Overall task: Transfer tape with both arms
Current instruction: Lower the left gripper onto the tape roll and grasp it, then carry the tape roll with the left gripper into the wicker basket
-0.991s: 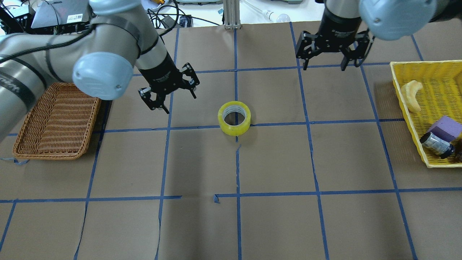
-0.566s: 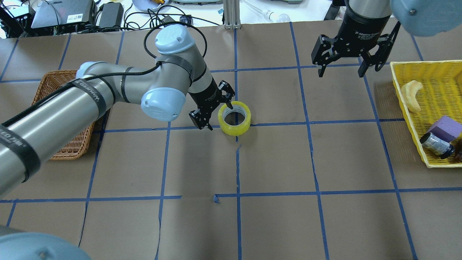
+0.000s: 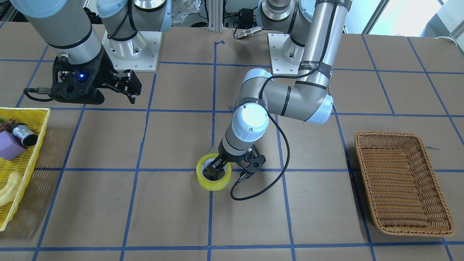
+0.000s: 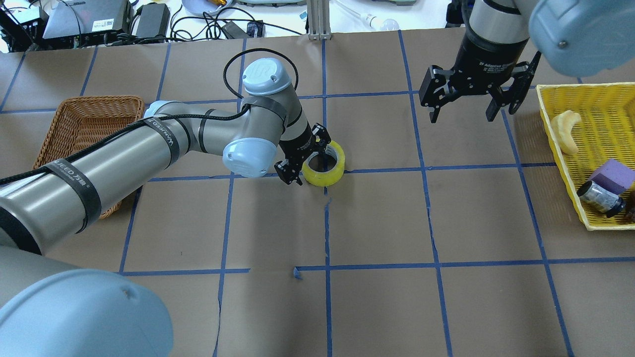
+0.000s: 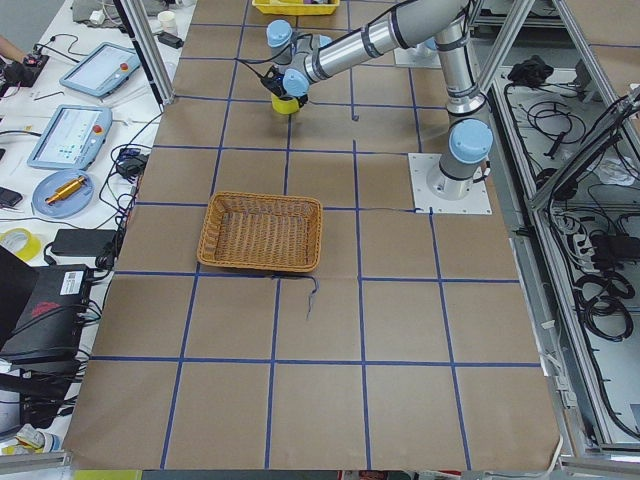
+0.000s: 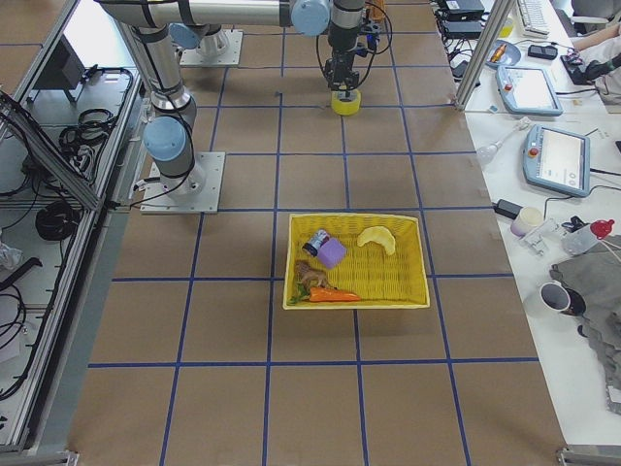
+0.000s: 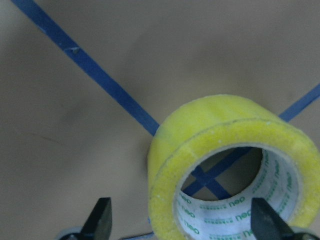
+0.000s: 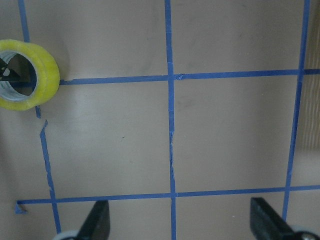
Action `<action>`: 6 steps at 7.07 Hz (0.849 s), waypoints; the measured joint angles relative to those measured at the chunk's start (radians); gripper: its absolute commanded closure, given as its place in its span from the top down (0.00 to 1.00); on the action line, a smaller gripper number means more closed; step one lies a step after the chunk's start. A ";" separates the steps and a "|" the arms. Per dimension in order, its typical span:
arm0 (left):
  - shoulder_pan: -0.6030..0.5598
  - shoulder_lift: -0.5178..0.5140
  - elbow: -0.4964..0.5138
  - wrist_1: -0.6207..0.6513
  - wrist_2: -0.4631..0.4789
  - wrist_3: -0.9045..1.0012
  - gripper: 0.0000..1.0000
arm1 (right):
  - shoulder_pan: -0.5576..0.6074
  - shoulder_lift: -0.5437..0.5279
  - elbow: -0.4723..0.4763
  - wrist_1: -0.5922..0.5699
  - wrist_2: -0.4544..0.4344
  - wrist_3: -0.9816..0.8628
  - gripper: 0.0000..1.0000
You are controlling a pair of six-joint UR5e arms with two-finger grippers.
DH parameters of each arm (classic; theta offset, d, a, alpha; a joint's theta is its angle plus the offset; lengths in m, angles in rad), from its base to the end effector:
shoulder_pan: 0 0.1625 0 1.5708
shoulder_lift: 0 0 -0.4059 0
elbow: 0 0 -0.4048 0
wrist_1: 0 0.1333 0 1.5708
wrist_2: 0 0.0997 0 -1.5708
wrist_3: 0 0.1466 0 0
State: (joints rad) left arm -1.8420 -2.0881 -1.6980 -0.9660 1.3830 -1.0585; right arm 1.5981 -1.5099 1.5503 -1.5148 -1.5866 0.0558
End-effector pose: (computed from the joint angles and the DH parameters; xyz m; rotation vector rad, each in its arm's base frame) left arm -0.3204 -0.5526 0.1242 1.1598 -2.7778 -0.2219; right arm 0.1450 -0.5105 0.3958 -0.0432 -3.1179 -0.1493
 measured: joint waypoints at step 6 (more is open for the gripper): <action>0.143 0.081 0.055 -0.091 0.123 0.729 0.00 | -0.006 -0.009 0.032 -0.084 -0.008 -0.007 1.00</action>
State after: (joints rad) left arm -1.6986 -2.0068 -1.6435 -1.0572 1.5059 -0.3296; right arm 1.5918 -1.5191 1.5821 -1.5984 -1.5941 0.0485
